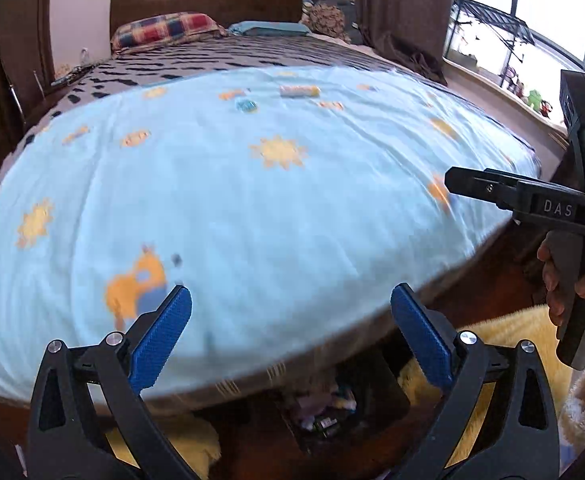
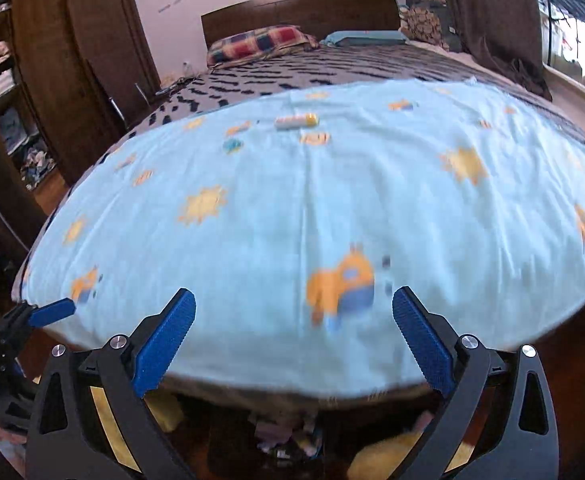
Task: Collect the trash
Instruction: 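Raise both grippers back toward the pacifier and lotion tube, then grasp the blue pacifier with the left gripper while the right grasps the lotion tube, then carry the pacifier and lotion tube down over the bin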
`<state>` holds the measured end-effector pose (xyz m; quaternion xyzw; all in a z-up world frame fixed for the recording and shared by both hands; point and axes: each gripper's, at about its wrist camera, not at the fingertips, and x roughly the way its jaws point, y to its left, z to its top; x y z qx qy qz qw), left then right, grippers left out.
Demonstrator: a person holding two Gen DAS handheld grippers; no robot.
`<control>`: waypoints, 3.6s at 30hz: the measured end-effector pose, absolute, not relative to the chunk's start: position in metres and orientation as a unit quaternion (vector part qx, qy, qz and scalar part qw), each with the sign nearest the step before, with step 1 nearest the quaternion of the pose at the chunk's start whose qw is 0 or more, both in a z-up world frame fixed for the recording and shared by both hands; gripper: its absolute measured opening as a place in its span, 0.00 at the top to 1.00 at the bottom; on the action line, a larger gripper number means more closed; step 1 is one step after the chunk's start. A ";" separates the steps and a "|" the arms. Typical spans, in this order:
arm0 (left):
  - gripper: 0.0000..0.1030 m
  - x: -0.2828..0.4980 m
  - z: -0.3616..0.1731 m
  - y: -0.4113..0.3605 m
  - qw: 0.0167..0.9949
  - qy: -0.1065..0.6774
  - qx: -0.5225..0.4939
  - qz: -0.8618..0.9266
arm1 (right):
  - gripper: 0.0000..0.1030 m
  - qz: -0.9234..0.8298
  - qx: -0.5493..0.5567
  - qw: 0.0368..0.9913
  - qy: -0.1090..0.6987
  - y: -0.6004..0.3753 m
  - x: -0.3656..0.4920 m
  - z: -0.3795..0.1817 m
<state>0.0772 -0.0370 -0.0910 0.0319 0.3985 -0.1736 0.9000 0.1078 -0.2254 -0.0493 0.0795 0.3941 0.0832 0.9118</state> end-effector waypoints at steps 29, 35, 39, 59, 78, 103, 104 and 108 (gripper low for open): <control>0.09 0.305 -0.118 -0.058 0.881 0.451 0.031 -0.139 | 0.18 0.043 -0.006 0.878 0.476 -0.197 0.385 -0.094; 0.09 0.332 -0.118 -0.068 0.880 0.451 0.034 -0.144 | 0.24 0.044 -0.015 0.884 0.465 -0.191 0.409 -0.092; 0.15 0.351 -0.119 -0.073 0.880 0.452 0.038 -0.142 | 0.43 0.043 -0.008 0.887 0.459 -0.196 0.423 -0.091; 0.71 0.368 -0.115 -0.084 0.886 0.436 0.046 -0.148 | 0.80 0.061 0.038 0.889 0.452 -0.224 0.403 -0.080; 0.71 0.206 -0.048 -0.053 0.907 0.384 0.027 -0.169 | 0.80 0.089 0.012 0.909 0.406 -0.220 0.234 -0.016; 0.71 0.023 -0.140 -0.057 0.889 0.406 0.021 -0.212 | 0.80 0.130 0.037 0.900 0.414 -0.200 0.030 -0.089; 0.71 0.021 -0.147 -0.057 0.886 0.412 0.019 -0.212 | 0.80 0.131 0.042 0.898 0.419 -0.199 0.028 -0.094; 0.71 0.016 -0.176 -0.059 0.872 0.439 0.020 -0.215 | 0.80 0.134 0.059 0.884 0.444 -0.193 0.019 -0.124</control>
